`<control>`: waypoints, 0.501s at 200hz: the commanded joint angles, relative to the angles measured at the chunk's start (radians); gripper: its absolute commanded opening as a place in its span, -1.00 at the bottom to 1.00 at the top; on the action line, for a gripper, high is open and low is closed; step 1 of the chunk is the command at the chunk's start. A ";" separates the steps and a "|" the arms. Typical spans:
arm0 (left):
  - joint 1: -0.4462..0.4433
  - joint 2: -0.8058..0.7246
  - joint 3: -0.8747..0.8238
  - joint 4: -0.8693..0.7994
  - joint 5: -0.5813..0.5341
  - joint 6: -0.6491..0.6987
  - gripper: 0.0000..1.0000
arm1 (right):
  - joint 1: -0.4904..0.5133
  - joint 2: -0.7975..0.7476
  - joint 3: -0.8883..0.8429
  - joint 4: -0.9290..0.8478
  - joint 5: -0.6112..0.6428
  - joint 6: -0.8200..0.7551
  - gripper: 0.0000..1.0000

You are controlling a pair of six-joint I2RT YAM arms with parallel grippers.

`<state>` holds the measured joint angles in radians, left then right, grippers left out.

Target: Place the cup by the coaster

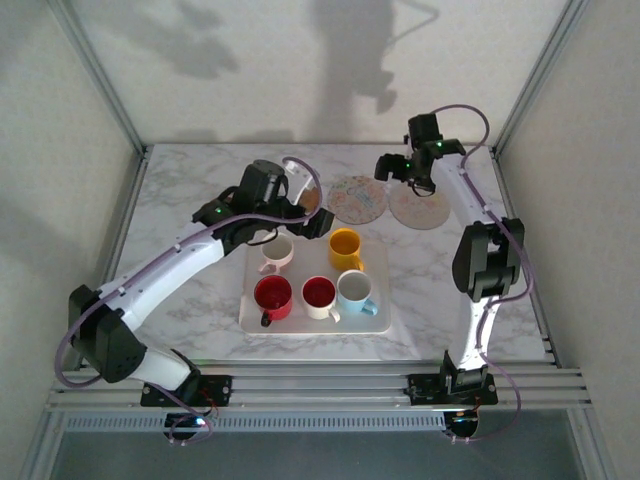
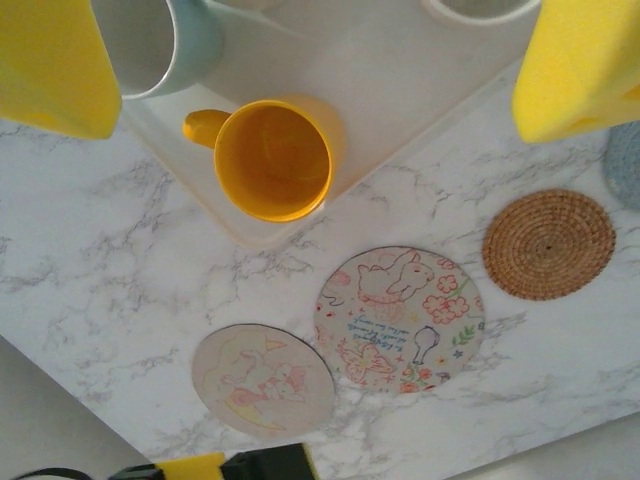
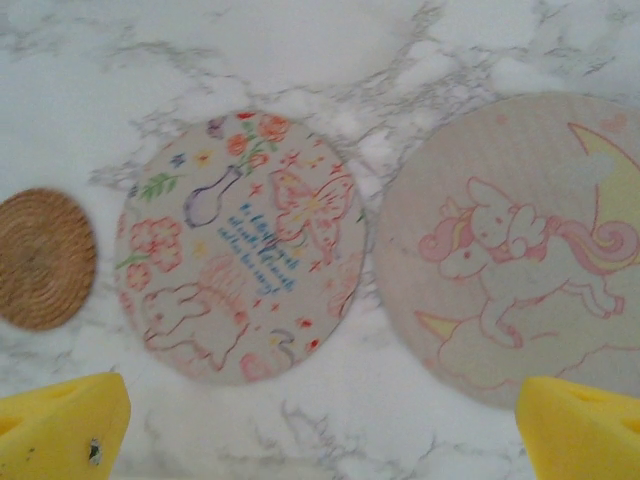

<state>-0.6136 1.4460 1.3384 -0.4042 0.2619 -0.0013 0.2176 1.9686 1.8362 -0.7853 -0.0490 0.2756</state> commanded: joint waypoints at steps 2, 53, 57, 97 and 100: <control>-0.001 -0.078 -0.016 -0.057 -0.049 -0.028 0.99 | 0.026 -0.120 -0.075 0.016 -0.015 -0.024 0.99; -0.002 -0.189 -0.043 -0.114 -0.080 -0.080 0.99 | 0.108 -0.357 -0.234 0.024 -0.025 -0.046 0.99; -0.002 -0.197 -0.047 -0.118 -0.084 -0.084 0.99 | 0.114 -0.378 -0.253 0.031 -0.033 -0.048 0.99; -0.002 -0.251 -0.078 -0.186 -0.103 -0.143 0.99 | 0.167 -0.585 -0.449 0.106 -0.121 -0.056 0.99; -0.002 -0.254 -0.081 -0.194 -0.105 -0.147 0.99 | 0.169 -0.601 -0.463 0.112 -0.129 -0.057 0.99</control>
<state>-0.6136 1.2221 1.2854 -0.5163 0.1890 -0.0914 0.3653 1.4666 1.4639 -0.7242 -0.1085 0.2382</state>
